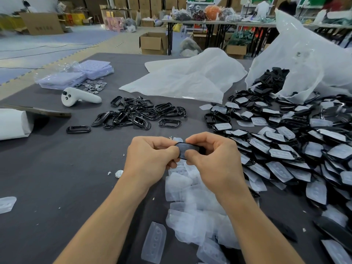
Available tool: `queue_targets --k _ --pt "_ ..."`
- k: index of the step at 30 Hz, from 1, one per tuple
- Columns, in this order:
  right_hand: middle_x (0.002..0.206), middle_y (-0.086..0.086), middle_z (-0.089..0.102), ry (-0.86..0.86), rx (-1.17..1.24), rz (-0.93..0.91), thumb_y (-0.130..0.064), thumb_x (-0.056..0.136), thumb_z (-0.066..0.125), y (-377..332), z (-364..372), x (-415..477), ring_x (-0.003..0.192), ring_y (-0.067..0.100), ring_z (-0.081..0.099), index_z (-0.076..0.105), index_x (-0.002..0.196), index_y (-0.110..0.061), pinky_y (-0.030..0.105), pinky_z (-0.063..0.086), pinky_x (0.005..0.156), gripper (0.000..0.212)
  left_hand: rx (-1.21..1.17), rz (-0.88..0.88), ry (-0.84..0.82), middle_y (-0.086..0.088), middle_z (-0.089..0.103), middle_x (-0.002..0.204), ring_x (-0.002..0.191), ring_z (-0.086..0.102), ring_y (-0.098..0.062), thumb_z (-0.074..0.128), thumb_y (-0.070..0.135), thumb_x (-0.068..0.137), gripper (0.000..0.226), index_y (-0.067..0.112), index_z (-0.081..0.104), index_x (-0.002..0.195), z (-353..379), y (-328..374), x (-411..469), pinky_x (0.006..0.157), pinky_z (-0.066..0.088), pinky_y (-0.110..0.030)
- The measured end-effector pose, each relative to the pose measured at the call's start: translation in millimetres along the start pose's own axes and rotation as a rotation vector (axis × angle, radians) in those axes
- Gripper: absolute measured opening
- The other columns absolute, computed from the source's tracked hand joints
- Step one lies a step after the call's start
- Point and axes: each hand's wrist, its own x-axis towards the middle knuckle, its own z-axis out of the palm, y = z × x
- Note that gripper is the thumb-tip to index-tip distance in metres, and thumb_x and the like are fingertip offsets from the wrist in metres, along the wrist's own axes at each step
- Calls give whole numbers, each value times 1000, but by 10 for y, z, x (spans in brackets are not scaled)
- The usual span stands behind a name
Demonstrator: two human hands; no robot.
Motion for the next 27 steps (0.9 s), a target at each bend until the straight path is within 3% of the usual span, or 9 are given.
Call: queue_targets --k 4,7,9,13,16,18,24,27 --pt "77 -3 78 0 46 36 10 77 75 30 -9 27 71 17 75 78 80 -25 40 65 73 35 96 53 76 0 74 61 50 67 -11 73 11 80 23 31 82 74 55 -26 -25 48 49 -20" --pt "77 -1 78 -11 64 36 12 78 73 46 -12 35 70 20 76 78 79 -24 36 63 68 37 167 128 21 2 73 61 53 68 -8 67 25 78 20 40 81 79 70 -31 -71 51 52 -19" --pt "78 -1 78 -25 64 33 12 79 73 54 -18 35 71 18 76 78 79 -24 31 61 67 37 161 153 -16 1 72 60 52 66 -7 66 22 80 24 41 81 80 66 -37 -76 51 50 -17" --pt "83 -8 78 -45 -30 -6 9 81 71 47 -13 24 79 14 75 78 89 -26 34 63 76 36 78 110 0 -3 71 58 48 61 -11 66 10 82 33 38 83 79 43 -50 -35 50 49 -24" --pt "87 -27 72 -95 -252 -128 -1 73 79 8 13 -43 78 -1 71 76 100 -34 9 52 70 43 12 51 33 -8 70 57 46 57 -14 66 0 83 39 34 84 79 26 -61 -4 48 46 -21" --pt "83 -28 71 -84 -326 -160 -3 71 81 -9 30 -60 75 -3 69 76 103 -37 5 48 68 47 -30 2 32 -11 70 59 47 58 -16 65 -2 82 39 32 84 83 16 -62 -1 49 48 -22" --pt "87 -31 70 -42 -338 -156 -2 70 81 -6 -15 -34 81 -5 67 77 100 -37 7 48 71 46 -112 -62 4 -14 74 71 58 66 -21 60 33 73 27 24 84 82 -14 -31 -12 55 53 -30" --pt "84 -25 72 -35 -346 -162 -1 70 82 -16 -25 -29 83 -3 68 77 101 -35 12 52 76 47 -52 -100 -11 -9 76 76 62 67 -17 63 37 70 27 19 82 75 -49 -40 30 54 47 -27"
